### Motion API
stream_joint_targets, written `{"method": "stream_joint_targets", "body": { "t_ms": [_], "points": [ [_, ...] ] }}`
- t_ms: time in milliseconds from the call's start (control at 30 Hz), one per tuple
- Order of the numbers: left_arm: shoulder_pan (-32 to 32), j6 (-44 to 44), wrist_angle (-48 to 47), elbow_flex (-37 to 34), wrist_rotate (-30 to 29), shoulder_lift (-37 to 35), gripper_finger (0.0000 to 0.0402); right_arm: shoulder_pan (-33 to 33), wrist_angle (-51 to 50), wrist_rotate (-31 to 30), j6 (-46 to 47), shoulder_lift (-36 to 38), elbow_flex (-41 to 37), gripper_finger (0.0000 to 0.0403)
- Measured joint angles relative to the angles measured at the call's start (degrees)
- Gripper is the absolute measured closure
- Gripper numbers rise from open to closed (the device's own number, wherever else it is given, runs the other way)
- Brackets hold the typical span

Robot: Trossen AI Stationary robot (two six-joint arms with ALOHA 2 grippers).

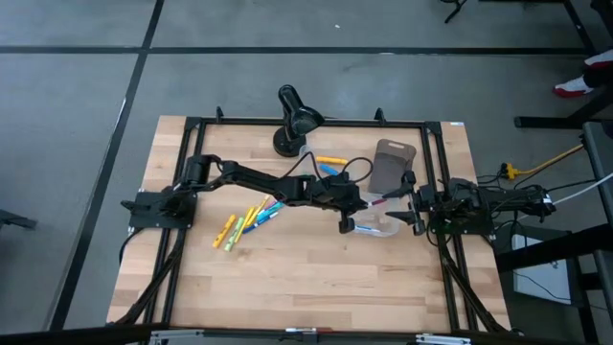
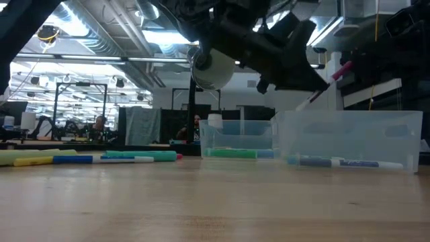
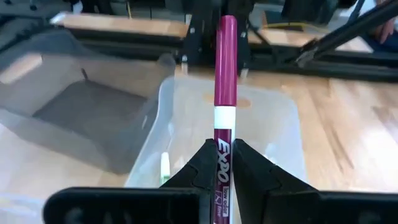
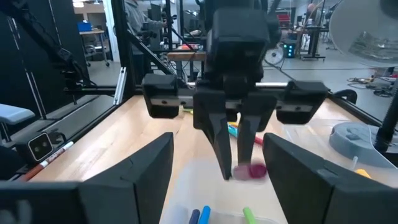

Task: Pick & Place Markers
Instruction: Put the dark pink marker pen into the bottom transparent bin, then put the blue marker pen into the bottom transparent bin

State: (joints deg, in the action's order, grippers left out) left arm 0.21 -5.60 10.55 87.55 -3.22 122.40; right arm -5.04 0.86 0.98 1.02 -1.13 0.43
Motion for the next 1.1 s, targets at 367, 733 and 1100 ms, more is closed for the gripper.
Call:
{"method": "stream_joint_targets", "body": {
  "t_ms": [367,733,1100],
  "points": [
    [-0.3,-0.7,-0.5,0.0,-0.1,0.5,0.0339,0.0,0.1,0.2,0.0,0.0,0.0,0.0159],
    [-0.5,2.0,-0.6,0.0,-0.1,0.4,0.031,0.0,0.1,0.1,0.0,0.0,0.0,0.0159],
    [-0.6,4.3,-8.8,-0.1,1.7,-4.0,0.0312,0.0,0.1,0.1,0.0,0.0,0.0,0.0159]
  ]
}}
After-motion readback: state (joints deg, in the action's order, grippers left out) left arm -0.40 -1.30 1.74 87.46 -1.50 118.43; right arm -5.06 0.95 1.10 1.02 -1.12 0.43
